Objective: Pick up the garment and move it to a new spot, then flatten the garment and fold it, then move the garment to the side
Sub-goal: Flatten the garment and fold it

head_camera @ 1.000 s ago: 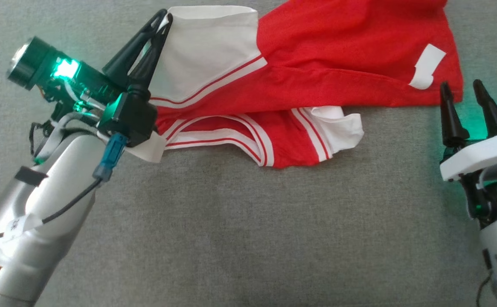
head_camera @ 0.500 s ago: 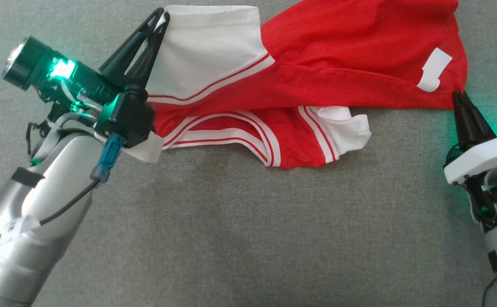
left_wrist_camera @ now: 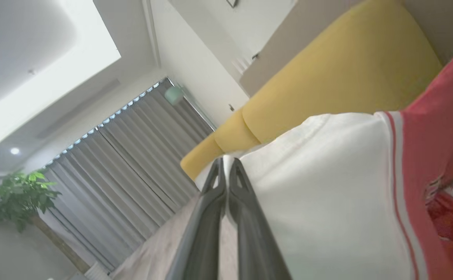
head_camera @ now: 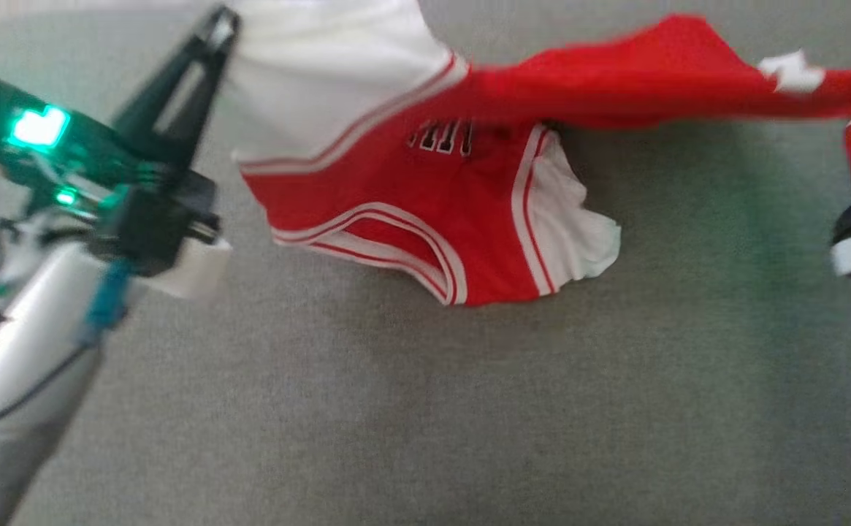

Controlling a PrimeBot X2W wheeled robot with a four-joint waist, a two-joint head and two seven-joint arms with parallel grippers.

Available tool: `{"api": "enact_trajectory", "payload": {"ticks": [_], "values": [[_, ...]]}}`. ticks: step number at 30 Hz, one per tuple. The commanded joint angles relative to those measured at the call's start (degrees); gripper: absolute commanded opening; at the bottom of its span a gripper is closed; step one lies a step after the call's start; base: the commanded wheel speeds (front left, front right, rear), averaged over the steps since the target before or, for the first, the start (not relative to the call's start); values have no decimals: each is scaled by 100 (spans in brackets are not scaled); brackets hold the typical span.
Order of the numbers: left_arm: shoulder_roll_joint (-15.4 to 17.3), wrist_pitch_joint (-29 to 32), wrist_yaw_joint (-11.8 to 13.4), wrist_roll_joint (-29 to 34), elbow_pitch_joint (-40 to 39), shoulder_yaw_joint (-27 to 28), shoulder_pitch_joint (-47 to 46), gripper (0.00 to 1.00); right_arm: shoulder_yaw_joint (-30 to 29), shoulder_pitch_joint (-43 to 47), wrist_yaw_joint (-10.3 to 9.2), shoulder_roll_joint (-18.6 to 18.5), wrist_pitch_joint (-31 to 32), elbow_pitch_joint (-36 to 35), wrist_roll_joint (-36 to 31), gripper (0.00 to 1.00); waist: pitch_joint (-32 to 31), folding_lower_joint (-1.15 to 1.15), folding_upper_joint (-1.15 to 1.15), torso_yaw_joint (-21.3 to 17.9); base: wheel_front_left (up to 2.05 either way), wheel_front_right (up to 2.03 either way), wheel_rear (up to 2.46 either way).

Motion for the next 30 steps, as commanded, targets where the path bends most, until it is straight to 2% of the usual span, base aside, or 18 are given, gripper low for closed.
{"api": "enact_trajectory", "payload": {"ticks": [1,6,9,15,18,22,27,30], "values": [[369,-54,3,-57,-285,411,-255,0,-57,-104,-4,-231,74,-339,46,0,-312,1,0,-72,0,0,0],[887,-130,-167,-128,-930,775,-642,0,-524,-413,-4,-555,654,-1181,14,0,-703,1,0,-144,0,0,0],[1090,-100,-297,-212,-1247,990,-1028,0,-775,-750,-4,-657,1005,-1550,-104,0,-827,1,0,-194,0,0,0],[1259,-33,-928,-374,-1434,1050,-2159,0,-936,-1706,-4,-666,1454,-1831,-321,0,-690,1,0,-299,0,0,0],[1196,66,-1163,-552,-1035,990,-2730,0,-756,-2298,-4,-619,1536,-1650,-458,0,-479,1,0,-350,0,0,0],[1063,221,-1319,-799,-200,815,-3323,0,-325,-3146,-4,-473,1496,-1121,-636,0,-91,1,0,-368,0,0,0],[860,44,-1369,-735,846,576,-4037,0,174,-4186,-4,-251,1126,-203,-858,0,473,1,0,-303,0,0,0],[608,-125,-1263,-603,1370,578,-4602,0,410,-4778,-4,-225,777,281,-967,0,777,1,0,-228,0,0,0]]}}
